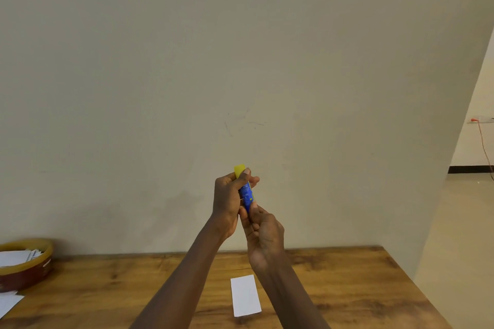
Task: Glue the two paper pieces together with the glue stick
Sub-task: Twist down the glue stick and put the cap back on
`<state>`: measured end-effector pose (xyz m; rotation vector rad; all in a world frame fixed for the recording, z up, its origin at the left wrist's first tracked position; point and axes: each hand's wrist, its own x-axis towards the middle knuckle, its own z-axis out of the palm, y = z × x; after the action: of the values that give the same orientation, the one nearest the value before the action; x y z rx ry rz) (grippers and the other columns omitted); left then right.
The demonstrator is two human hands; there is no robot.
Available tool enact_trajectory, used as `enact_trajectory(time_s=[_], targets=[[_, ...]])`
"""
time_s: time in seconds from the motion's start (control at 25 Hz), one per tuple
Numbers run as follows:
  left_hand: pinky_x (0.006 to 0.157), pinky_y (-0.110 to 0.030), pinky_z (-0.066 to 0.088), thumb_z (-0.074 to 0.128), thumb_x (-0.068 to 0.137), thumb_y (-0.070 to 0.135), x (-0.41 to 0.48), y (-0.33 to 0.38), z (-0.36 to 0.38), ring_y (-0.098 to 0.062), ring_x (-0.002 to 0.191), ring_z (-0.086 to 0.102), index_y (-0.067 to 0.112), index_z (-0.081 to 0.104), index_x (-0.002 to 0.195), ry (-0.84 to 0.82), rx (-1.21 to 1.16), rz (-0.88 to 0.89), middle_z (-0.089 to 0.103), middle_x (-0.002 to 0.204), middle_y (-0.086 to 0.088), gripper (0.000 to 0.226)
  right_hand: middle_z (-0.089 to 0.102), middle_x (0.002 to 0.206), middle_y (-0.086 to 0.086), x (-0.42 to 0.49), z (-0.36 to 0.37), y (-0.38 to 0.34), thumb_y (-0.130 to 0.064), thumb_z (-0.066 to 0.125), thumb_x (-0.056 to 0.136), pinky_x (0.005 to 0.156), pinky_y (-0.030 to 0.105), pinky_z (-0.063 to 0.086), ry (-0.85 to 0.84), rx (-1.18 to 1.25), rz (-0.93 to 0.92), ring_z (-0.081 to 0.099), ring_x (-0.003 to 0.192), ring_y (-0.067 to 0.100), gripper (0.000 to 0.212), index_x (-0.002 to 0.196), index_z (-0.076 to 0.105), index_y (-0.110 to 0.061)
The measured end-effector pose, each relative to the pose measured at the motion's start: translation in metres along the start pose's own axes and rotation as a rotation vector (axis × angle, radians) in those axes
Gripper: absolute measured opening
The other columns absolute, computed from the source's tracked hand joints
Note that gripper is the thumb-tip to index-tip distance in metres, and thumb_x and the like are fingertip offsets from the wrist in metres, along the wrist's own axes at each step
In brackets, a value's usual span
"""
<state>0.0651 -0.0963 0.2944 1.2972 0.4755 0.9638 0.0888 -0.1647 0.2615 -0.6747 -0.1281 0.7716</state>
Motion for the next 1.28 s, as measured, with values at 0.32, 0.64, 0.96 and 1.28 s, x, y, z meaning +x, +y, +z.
enact_trajectory(time_s=[0.32, 0.64, 0.96, 1.28], targets=[[0.079, -0.035, 0.048, 0.048, 0.09, 0.017, -0.003, -0.038, -0.018, -0.024, 0.099, 0.055, 0.014, 0.064, 0.082, -0.032, 0.079, -0.049, 0.061, 0.102, -0.011, 0.019, 0.067, 0.076, 0.011, 0.023, -0.039, 0.02, -0.006, 0.045, 0.09, 0.062, 0.017, 0.055, -0.239, -0.533, -0.114, 0.064, 0.065, 0.014, 0.021, 0.09, 0.066, -0.006], [0.083, -0.02, 0.048, 0.051, 0.089, 0.015, 0.005, -0.105, -0.023, -0.018, 0.113, 0.051, 0.015, 0.041, 0.131, -0.187, 0.171, -0.158, 0.056, 0.117, 0.007, 0.044, 0.066, 0.085, 0.007, 0.072, -0.086, 0.033, -0.007, 0.059, 0.083, 0.057, 0.007, 0.042, -0.295, -1.38, -0.504, 0.054, 0.065, 0.007, 0.015, 0.097, 0.057, -0.005], [0.098, -0.028, 0.032, 0.067, 0.079, 0.019, -0.018, -0.216, -0.092, -0.027, 0.134, 0.032, 0.016, 0.017, 0.141, -0.117, 0.726, -0.392, 0.03, 0.149, -0.012, 0.08, 0.067, 0.086, 0.022, 0.11, -0.207, 0.049, 0.0, 0.061, 0.078, 0.066, 0.042, 0.049, -0.092, -1.579, -0.24, 0.061, 0.076, 0.035, 0.011, 0.087, 0.055, 0.002], [0.113, -0.046, 0.016, 0.061, 0.084, 0.025, -0.045, -0.265, -0.126, -0.031, 0.139, 0.019, 0.013, 0.012, 0.142, -0.095, 1.062, -0.466, 0.024, 0.151, -0.015, 0.076, 0.064, 0.087, 0.024, 0.113, -0.263, 0.076, 0.001, 0.061, 0.075, 0.063, 0.035, 0.041, -0.043, -1.669, -0.095, 0.058, 0.076, 0.033, 0.015, 0.088, 0.053, 0.003]])
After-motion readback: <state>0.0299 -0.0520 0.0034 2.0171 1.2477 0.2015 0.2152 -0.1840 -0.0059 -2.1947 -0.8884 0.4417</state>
